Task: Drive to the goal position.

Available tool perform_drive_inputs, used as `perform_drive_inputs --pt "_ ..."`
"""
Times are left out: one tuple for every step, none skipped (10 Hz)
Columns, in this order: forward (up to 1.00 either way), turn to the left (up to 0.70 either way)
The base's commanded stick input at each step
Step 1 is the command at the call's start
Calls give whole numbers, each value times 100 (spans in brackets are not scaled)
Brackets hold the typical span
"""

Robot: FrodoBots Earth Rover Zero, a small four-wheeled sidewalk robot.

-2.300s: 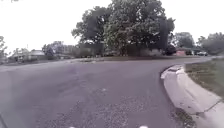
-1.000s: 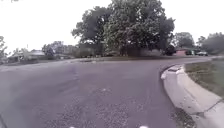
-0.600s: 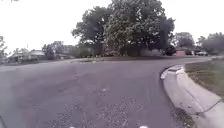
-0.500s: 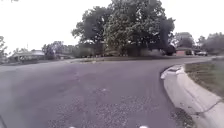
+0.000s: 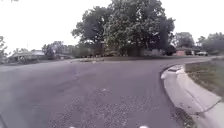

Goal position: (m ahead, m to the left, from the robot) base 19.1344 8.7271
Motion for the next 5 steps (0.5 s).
perform_drive_inputs --pt "4 0" --pt "4 0" --pt "4 0" --pt "4 0" --pt "4 0"
